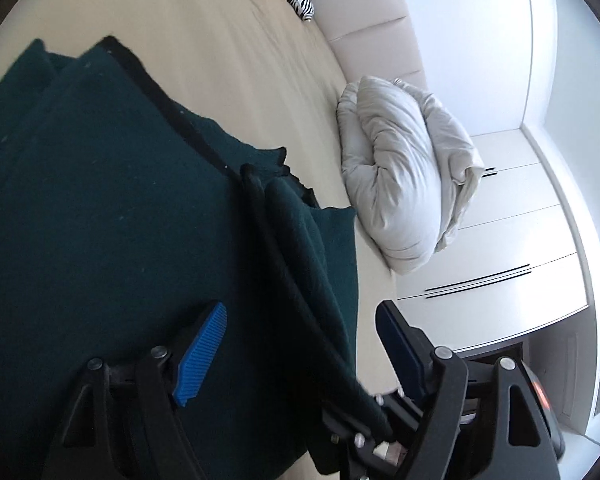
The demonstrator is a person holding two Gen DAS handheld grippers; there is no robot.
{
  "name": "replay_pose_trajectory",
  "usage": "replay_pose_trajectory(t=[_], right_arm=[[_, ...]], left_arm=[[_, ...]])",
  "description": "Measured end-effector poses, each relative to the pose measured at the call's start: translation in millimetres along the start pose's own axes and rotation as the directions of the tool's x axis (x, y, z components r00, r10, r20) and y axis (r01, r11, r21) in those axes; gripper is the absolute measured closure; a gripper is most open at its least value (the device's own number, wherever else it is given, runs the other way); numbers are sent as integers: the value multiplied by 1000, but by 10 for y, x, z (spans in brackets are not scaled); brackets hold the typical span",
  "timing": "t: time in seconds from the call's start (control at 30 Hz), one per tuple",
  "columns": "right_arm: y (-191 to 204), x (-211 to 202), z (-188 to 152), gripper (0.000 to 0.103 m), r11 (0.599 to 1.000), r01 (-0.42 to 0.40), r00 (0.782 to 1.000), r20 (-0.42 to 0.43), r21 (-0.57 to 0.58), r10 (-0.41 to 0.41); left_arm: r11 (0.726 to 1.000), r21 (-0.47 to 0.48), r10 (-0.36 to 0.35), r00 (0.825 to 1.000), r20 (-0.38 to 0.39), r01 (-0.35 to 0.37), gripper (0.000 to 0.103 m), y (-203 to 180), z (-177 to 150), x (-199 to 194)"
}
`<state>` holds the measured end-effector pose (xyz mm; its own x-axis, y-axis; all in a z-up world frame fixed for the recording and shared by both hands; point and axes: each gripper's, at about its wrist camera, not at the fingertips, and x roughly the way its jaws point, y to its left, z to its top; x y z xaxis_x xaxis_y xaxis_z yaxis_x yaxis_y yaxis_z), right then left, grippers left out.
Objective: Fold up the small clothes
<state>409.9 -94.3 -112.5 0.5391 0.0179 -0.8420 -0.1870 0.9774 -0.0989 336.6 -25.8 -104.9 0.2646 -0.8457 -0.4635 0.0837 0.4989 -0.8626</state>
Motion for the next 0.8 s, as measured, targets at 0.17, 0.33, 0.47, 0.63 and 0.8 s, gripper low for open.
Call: replay_pose_trajectory(t=[0.17, 0.33, 0.47, 0.63, 0.8], right_arm=[[68, -9, -98, 90, 999, -21, 1000, 13, -35, 22], [21, -44, -208, 83, 997, -74, 997, 20, -11, 74], [-40, -254, -357, 74, 979, -201, 979, 33, 17, 200], [-403, -678, -606, 59, 907, -404, 909, 157, 115, 385], [-817, -686, -739, 58, 892, -378, 921, 200, 250, 334]], left_arm=[[997, 38, 63, 995, -81, -60, 76, -104, 73, 224], [995, 35, 94, 991, -93, -91, 90, -47, 5, 259], [995, 37, 93, 992, -89, -90, 91, -9, -14, 158], [995, 37, 95, 994, -59, -92, 91, 32, 87, -67], [993, 37, 113, 993, -20, -112, 91, 115, 199, -412]])
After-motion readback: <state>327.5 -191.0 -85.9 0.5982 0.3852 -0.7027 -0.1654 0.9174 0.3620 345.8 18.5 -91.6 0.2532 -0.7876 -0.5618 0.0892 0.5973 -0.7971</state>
